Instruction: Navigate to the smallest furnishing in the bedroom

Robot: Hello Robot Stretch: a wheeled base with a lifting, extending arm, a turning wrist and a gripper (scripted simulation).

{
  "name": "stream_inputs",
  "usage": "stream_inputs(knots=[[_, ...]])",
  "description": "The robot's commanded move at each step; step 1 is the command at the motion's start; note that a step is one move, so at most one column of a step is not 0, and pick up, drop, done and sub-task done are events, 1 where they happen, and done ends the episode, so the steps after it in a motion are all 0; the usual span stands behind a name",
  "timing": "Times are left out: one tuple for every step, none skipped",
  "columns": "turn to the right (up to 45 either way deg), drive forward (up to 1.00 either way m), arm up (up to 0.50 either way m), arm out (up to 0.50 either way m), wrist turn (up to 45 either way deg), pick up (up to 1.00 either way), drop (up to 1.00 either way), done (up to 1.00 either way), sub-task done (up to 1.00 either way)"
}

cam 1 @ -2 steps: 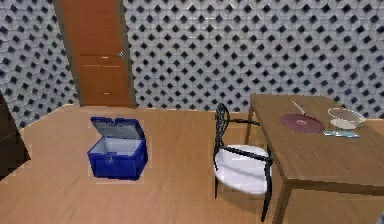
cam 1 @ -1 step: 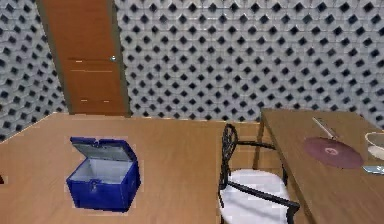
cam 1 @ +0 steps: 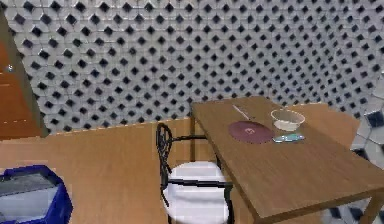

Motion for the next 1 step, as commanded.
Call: stream_inputs(knots=[[0.0, 0.00, 0.00, 0.00, 0.0, 0.00, 0.00, 1.00, 0.00]])
